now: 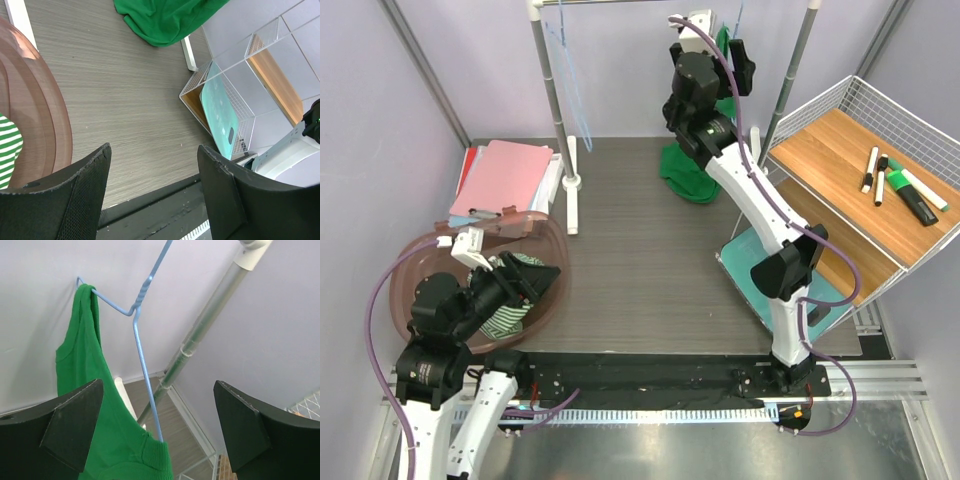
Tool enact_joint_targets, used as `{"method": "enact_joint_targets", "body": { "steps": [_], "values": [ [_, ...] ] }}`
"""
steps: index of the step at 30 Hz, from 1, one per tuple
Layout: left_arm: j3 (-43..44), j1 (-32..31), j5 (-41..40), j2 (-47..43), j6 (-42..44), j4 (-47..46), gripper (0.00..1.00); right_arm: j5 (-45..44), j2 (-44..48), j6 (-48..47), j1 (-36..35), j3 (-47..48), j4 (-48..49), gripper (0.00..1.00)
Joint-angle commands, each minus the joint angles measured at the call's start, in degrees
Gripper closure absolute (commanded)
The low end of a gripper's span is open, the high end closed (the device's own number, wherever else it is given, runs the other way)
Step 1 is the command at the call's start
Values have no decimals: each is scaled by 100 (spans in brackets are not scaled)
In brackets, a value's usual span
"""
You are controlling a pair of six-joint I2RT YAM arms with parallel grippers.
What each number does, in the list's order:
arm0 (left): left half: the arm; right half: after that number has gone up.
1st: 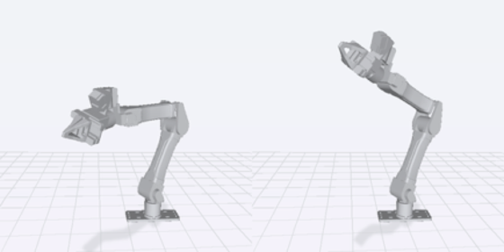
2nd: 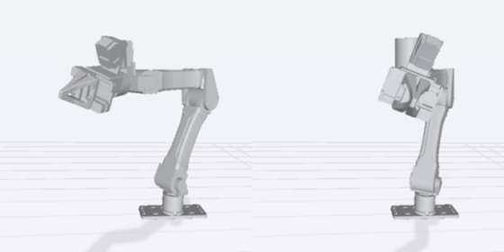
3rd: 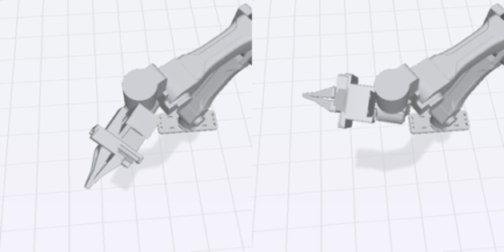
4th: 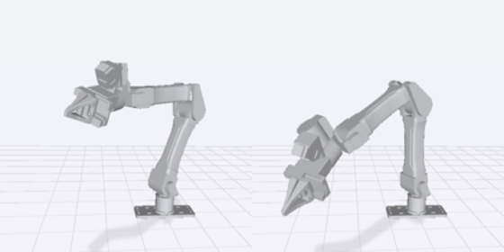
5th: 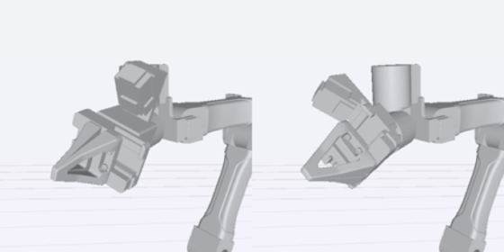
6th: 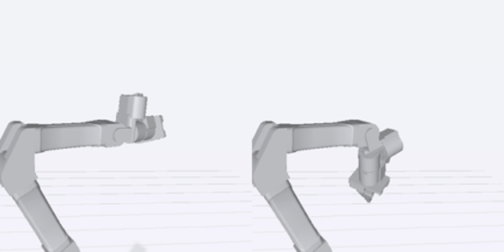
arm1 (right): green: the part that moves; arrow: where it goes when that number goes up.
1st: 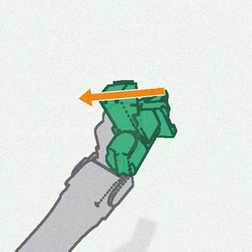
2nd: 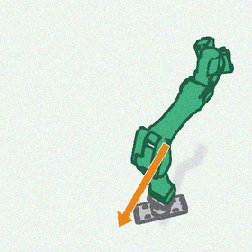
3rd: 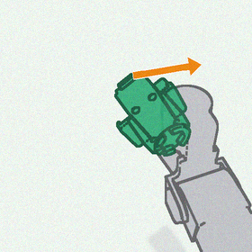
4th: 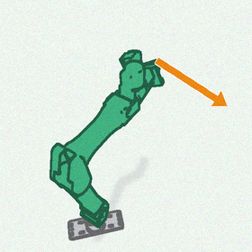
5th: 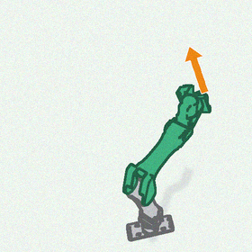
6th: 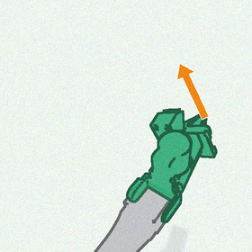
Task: Remove the tank top from the hanger
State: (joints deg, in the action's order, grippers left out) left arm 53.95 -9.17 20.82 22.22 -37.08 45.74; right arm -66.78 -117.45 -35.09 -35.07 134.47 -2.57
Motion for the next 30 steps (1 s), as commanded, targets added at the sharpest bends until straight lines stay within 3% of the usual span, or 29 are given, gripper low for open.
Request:
{"method": "enact_joint_targets", "body": {
  "steps": [1, 7, 15, 22, 30],
  "values": [
    [72, -24, 150, -33, 43, -162, 30, 797, 108, 1088, 263, 404, -647, 5],
    [80, -24, 168, -16, 43, -118, 30, 1905, 196, 2092, 650, 483, -1500, 8],
    [80, -24, 151, -42, 69, -30, 30, 2099, 47, 2252, 852, 483, -1598, 13],
    [36, -15, 150, -51, 96, -21, 30, 2354, 3, 2489, 967, 474, -1642, 32],
    [1, -23, 186, -68, 122, -3, 30, 2530, -24, 2718, 1107, 422, -1765, 37]
  ]
}}
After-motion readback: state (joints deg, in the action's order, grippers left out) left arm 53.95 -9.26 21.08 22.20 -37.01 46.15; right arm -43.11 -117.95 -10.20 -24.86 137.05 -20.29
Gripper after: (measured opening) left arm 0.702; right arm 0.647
